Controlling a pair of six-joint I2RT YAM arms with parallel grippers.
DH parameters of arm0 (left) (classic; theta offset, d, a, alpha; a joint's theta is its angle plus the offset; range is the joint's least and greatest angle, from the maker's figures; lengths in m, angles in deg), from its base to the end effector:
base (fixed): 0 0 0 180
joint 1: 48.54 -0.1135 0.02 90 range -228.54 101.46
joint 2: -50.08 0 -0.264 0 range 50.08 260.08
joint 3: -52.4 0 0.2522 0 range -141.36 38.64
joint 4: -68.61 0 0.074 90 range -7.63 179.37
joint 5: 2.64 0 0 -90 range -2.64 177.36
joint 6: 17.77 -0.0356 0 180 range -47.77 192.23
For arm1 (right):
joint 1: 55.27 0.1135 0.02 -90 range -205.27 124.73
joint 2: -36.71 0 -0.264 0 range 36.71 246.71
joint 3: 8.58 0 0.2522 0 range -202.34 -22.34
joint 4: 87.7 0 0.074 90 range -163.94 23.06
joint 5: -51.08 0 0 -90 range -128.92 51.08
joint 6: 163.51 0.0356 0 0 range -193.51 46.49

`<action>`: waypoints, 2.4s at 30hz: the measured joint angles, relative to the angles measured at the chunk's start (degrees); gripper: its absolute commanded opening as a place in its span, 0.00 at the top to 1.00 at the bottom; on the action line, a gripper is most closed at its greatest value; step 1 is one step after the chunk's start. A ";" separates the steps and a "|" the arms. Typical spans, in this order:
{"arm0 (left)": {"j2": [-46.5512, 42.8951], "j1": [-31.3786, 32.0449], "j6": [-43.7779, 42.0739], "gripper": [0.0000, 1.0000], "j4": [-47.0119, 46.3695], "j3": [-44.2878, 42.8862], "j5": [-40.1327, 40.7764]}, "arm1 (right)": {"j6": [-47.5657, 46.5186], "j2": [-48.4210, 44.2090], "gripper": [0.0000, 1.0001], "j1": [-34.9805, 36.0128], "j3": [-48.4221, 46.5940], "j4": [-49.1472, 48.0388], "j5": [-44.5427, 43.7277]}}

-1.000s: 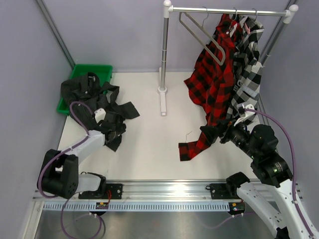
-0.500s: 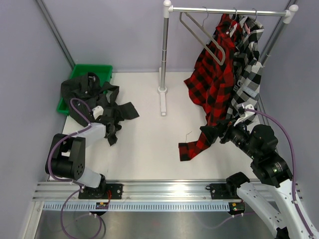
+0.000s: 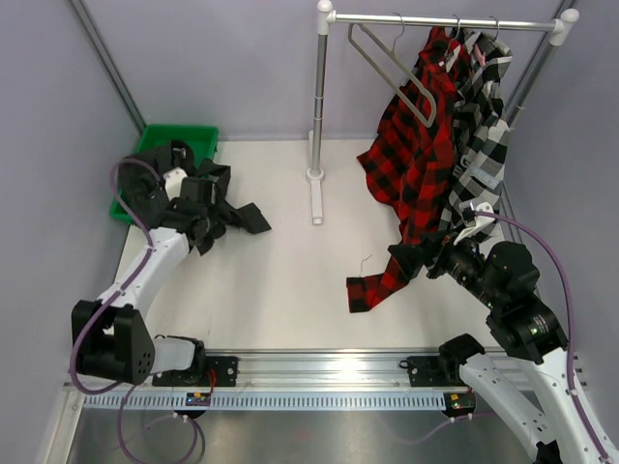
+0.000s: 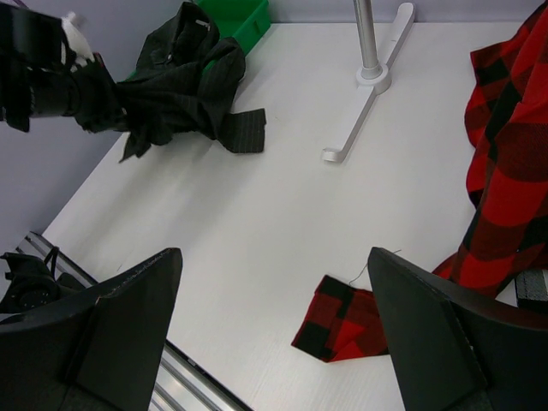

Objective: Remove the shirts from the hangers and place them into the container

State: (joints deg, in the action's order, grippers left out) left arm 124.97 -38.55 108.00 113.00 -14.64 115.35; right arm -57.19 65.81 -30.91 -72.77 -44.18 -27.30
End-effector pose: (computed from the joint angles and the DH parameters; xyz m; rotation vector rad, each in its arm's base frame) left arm 0.2645 -0.0296 0.2506 -0.7184 2.2426 0.2268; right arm 0.0912 0.0492 0.3709 -0.2773 1.7436 0.6952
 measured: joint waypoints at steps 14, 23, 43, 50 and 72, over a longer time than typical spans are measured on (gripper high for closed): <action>7.89 -10.91 -15.56 1.00 -0.42 -25.31 0.68 | 0.00 0.04 0.01 0.00 0.00 0.02 0.00; 26.16 -16.76 -19.50 1.00 -7.28 -33.77 -3.48 | -0.02 2.16 0.01 0.00 0.00 0.02 -0.07; 52.33 -23.21 -17.59 0.29 -2.12 -47.91 -12.81 | -0.02 7.32 0.00 0.00 0.00 0.02 -0.17; 45.05 -23.41 -16.46 0.06 1.01 -47.84 -14.43 | -0.02 6.10 0.00 0.00 0.00 0.02 -0.17; 13.86 7.96 -7.04 0.01 0.74 -15.47 -5.03 | -0.02 1.62 0.01 0.00 0.00 0.00 -1.46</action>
State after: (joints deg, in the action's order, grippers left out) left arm 138.83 -30.59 100.96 113.74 -30.11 110.32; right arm -57.21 67.43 -30.91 -72.77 -44.18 -28.77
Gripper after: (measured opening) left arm 0.988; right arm 0.993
